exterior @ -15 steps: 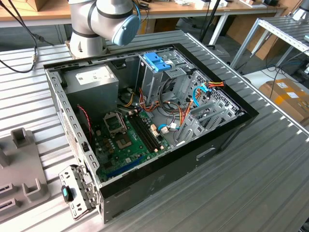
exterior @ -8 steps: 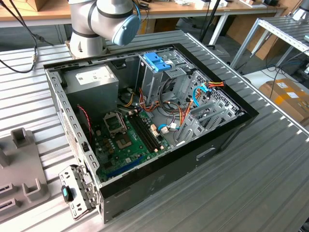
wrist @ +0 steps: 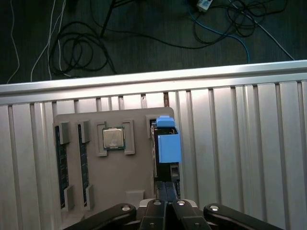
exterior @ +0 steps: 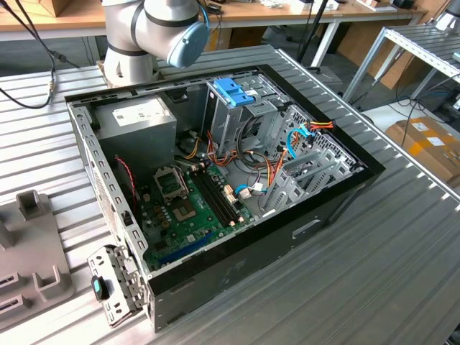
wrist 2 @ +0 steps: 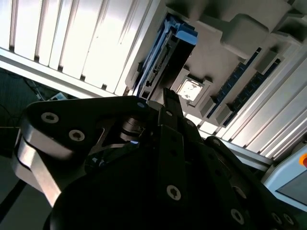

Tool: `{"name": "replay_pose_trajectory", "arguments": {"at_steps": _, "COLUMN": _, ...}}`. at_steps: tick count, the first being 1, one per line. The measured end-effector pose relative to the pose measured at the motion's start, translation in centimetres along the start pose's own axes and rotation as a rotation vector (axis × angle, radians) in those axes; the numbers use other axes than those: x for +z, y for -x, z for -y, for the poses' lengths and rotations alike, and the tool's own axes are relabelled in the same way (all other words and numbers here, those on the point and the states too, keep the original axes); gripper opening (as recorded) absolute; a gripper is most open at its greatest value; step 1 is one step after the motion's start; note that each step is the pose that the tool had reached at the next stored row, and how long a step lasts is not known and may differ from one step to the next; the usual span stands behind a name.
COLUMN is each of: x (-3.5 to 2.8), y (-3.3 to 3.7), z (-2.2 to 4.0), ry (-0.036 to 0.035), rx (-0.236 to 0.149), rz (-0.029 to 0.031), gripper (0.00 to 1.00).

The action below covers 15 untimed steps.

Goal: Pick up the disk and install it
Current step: 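Pick up the disk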

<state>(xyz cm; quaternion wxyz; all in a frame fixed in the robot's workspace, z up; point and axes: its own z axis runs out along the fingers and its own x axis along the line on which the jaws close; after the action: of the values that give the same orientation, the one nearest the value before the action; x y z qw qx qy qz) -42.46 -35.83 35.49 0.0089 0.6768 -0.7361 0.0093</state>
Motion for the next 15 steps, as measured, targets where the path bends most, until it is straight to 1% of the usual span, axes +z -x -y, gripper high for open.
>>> {"name": "replay_pose_trajectory", "arguments": {"at_steps": 12, "x": 0.02, "y": 0.01, "z": 0.18, "ry": 0.0001, "rx": 0.0, "rz": 0.0, "gripper": 0.11}}
{"name": "replay_pose_trajectory", "arguments": {"at_steps": 15, "x": 0.13, "y": -0.03, "z": 0.06, "ry": 0.0001, "rx": -0.001, "rz": 0.0, "gripper": 0.11}}
